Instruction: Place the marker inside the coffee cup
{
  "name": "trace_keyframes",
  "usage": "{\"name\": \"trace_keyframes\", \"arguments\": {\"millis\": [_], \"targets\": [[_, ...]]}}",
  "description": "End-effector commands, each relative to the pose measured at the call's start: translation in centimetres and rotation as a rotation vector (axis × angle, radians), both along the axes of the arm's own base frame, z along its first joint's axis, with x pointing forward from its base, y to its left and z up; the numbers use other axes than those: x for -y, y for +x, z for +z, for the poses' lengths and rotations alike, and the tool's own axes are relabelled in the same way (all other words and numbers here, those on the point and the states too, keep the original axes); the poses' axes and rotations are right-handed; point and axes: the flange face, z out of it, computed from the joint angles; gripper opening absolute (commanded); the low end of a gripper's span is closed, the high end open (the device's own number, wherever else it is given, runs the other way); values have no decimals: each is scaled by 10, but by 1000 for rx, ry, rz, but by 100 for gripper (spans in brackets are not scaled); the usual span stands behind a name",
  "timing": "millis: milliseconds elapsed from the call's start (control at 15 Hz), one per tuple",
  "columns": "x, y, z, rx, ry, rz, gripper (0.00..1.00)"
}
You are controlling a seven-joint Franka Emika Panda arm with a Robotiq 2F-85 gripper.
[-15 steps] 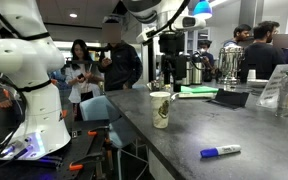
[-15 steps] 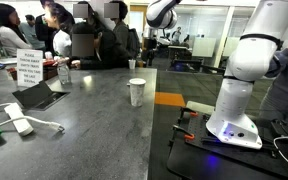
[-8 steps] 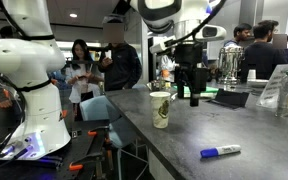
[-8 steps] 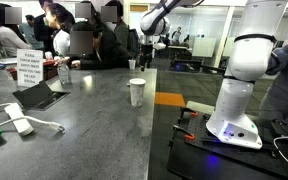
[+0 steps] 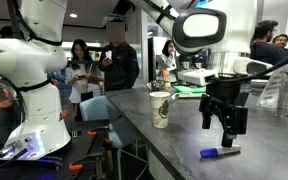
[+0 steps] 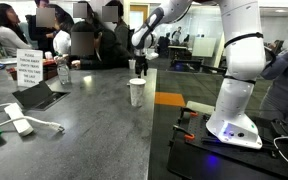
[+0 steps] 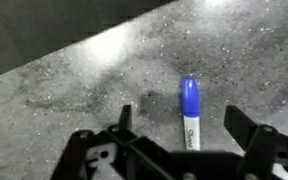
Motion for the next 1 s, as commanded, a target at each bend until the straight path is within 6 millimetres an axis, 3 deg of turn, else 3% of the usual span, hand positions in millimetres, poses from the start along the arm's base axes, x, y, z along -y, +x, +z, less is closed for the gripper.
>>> {"name": "trace_keyframes", "arguments": {"millis": [0, 400, 933], "targets": [[9, 15, -15, -39, 36, 8, 100], [0, 31, -31, -72, 62, 13, 100], [-12, 30, -52, -64, 78, 55, 100]]}}
